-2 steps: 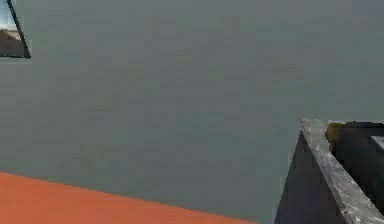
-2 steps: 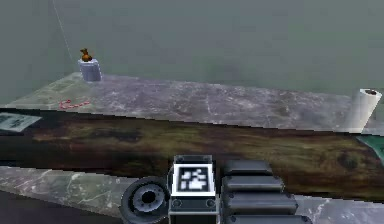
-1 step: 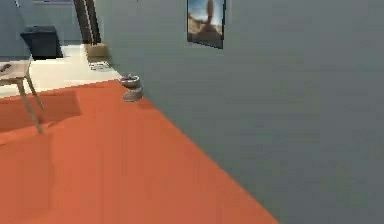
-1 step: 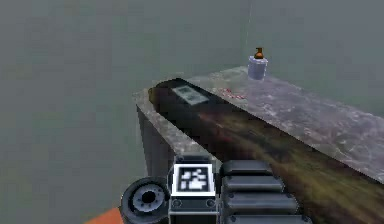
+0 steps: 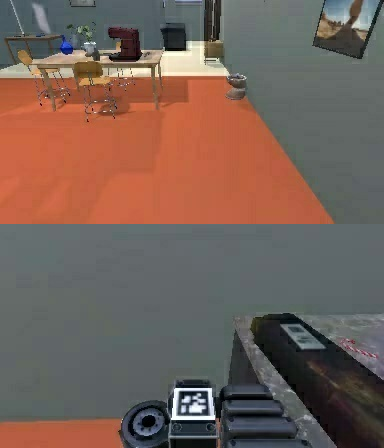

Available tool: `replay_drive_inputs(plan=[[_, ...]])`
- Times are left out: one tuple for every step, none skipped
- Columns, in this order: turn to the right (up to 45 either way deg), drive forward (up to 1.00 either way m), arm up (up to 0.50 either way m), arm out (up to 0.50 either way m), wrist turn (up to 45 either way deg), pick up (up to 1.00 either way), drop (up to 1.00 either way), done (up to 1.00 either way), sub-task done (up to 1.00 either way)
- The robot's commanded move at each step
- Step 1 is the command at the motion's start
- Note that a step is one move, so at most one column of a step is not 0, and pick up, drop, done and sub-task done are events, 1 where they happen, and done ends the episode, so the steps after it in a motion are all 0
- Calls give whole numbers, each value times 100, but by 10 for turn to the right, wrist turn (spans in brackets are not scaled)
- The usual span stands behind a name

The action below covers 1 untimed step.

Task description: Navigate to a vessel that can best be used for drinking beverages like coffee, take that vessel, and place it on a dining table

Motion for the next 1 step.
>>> replay_drive_inputs(plan=[[0,15,0,0,0,0,0,0,0]])
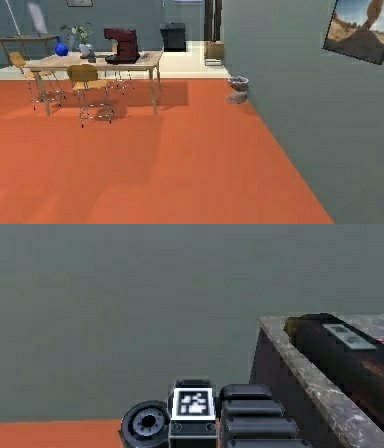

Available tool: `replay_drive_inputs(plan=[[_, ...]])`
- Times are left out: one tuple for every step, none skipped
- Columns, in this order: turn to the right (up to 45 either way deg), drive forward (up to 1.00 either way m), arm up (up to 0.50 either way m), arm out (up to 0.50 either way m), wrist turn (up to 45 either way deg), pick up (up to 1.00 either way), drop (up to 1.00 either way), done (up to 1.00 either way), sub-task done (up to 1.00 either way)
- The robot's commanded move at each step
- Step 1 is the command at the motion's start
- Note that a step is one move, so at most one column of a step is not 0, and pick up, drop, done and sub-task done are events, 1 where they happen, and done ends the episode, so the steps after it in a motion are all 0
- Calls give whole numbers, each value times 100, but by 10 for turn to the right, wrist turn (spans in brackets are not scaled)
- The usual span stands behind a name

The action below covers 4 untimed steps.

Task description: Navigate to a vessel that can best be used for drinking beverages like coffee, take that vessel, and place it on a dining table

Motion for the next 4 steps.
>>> replay_drive_inputs(plan=[[-450,0,0,0,0,0,0,0,0],[-30,0,0,0,0,0,0,0,0],[0,100,0,0,0,0,0,0,0],[0,100,0,0,0,0,0,0,0]])
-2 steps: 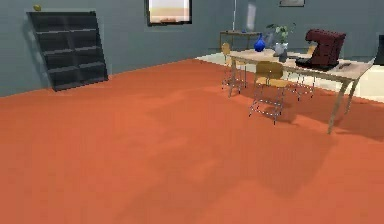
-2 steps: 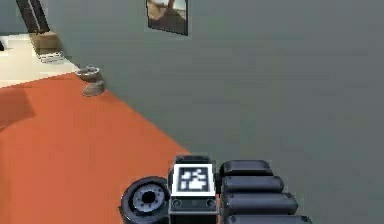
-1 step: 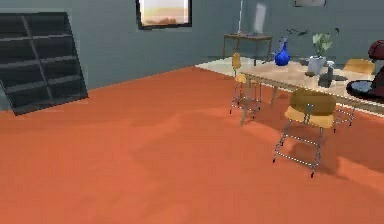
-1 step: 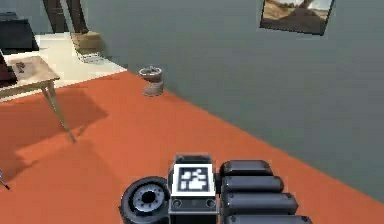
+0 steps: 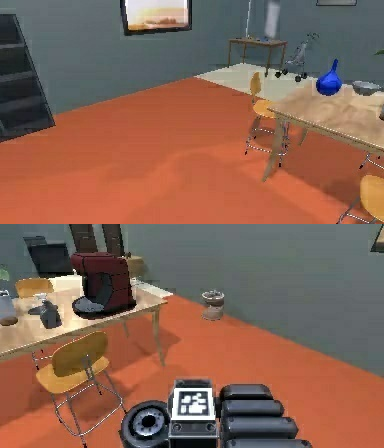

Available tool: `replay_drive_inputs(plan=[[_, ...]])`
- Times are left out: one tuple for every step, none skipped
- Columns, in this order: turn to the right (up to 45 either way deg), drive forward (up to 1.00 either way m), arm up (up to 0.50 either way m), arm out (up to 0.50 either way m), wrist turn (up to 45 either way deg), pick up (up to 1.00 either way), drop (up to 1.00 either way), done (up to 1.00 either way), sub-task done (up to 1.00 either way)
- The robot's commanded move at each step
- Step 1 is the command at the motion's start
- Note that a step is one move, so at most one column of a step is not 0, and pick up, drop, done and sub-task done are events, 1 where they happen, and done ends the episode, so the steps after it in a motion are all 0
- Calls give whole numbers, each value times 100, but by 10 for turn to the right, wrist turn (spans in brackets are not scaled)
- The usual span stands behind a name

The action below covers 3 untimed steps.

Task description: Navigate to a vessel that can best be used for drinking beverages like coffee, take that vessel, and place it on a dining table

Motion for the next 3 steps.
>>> replay_drive_inputs(plan=[[0,100,0,0,0,0,0,0,0],[0,100,0,0,0,0,0,0,0],[-90,0,0,0,0,0,0,0,0]])
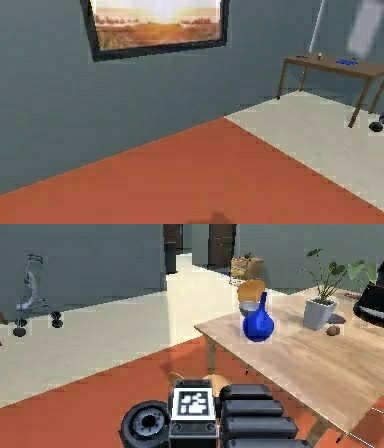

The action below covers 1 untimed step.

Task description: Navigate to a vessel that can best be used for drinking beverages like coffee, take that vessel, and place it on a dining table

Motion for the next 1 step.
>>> replay_drive_inputs(plan=[[0,25,0,0,0,0,0,0,0]])
